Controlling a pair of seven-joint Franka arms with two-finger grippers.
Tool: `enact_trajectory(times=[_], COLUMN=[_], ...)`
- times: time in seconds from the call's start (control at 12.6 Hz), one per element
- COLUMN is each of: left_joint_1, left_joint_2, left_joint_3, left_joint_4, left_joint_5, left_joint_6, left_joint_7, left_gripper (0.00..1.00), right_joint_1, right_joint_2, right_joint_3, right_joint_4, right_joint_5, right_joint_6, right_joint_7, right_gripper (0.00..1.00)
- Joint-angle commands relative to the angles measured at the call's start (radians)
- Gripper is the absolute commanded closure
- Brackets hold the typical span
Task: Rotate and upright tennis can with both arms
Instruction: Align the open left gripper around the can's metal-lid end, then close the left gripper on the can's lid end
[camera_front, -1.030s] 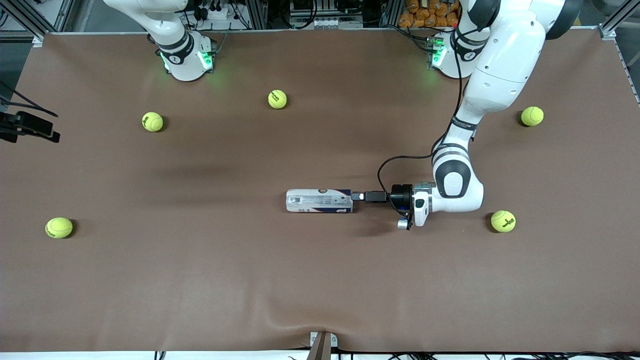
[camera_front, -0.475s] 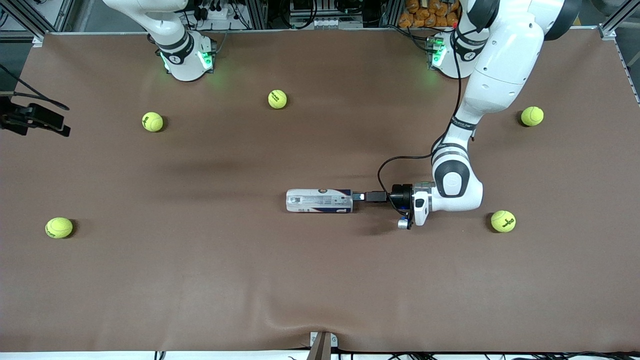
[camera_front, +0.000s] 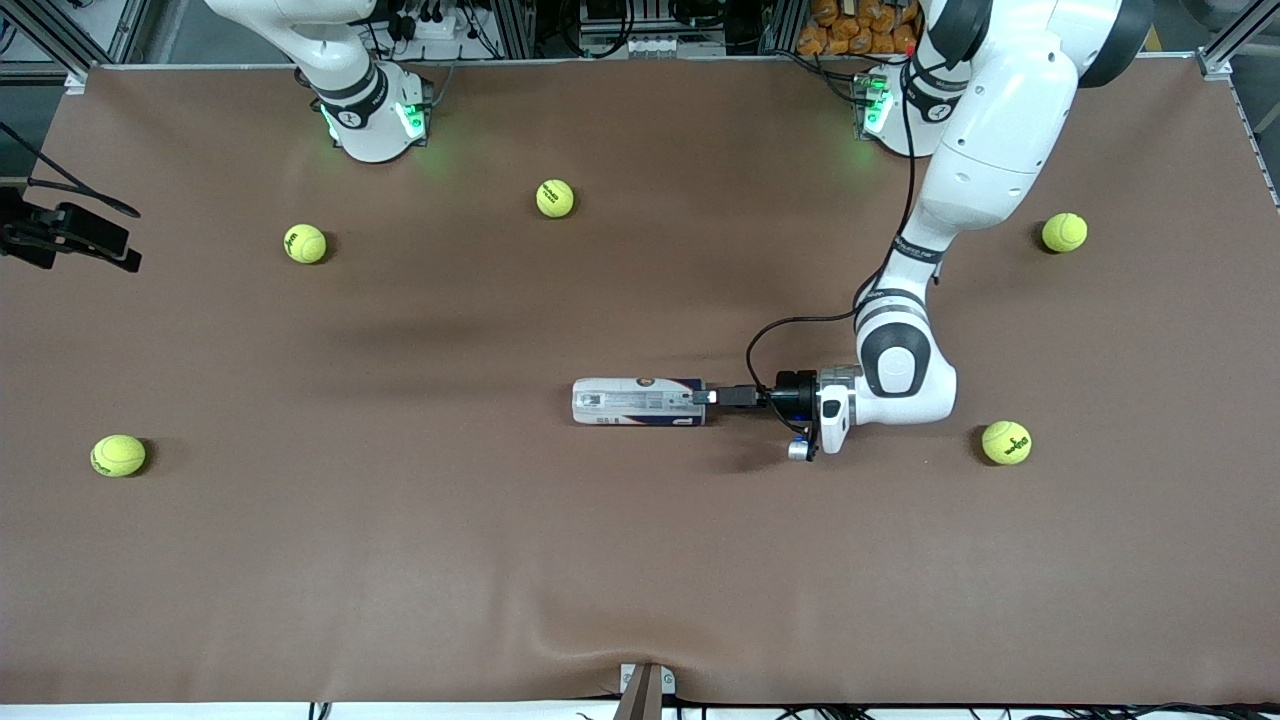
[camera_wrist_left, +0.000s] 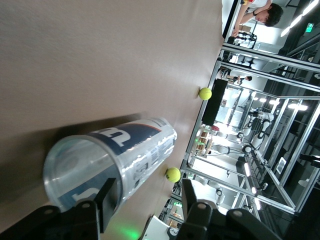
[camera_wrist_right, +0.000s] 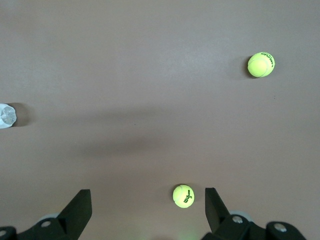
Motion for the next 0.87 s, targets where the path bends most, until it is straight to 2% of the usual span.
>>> enact_trajectory(times=[0.0, 0.16, 0.24, 0.4, 0.48, 0.79], left_joint_1=[-0.027, -0.023, -0.019, -0.022, -0.024, -0.048], left_joint_2=[0.027, 0.029, 0.029, 0.017, 0.014, -0.015], left_joint_3=[0.005, 0.006, 0.006, 0.013, 0.016, 0.017], left_joint_4=[0.021, 0.021, 0.020, 0.021, 0.033, 0.145], left_joint_5=[-0.038, -0.029, -0.027, -0.018, 0.023, 0.268], left_joint_6=[0.015, 0.015, 0.015, 0.015, 0.015, 0.026], left_joint_7=[0.018, 0.047, 0.064, 0.049, 0.025, -0.265], left_gripper=[0.50, 0.87, 1.00, 1.00, 1.00, 1.00], right_joint_1=[-0.006, -0.001, 0.004, -0.001, -0.005, -0.004], right_joint_2=[-0.041, -0.041, -0.039, -0.036, -0.036, -0.031], right_joint_3=[0.000, 0.003, 0.006, 0.005, 0.002, 0.000], right_joint_4=[-0.024, -0.010, -0.011, -0.011, -0.017, -0.016], right_joint_5=[0.015, 0.015, 0.015, 0.015, 0.016, 0.015], right_joint_6=[0.002, 0.000, 0.002, 0.002, -0.001, 0.008], right_joint_7=[-0.007, -0.008, -0.008, -0.007, -0.007, -0.007], right_gripper=[0.00, 0.00, 0.00, 0.00, 0.00, 0.00])
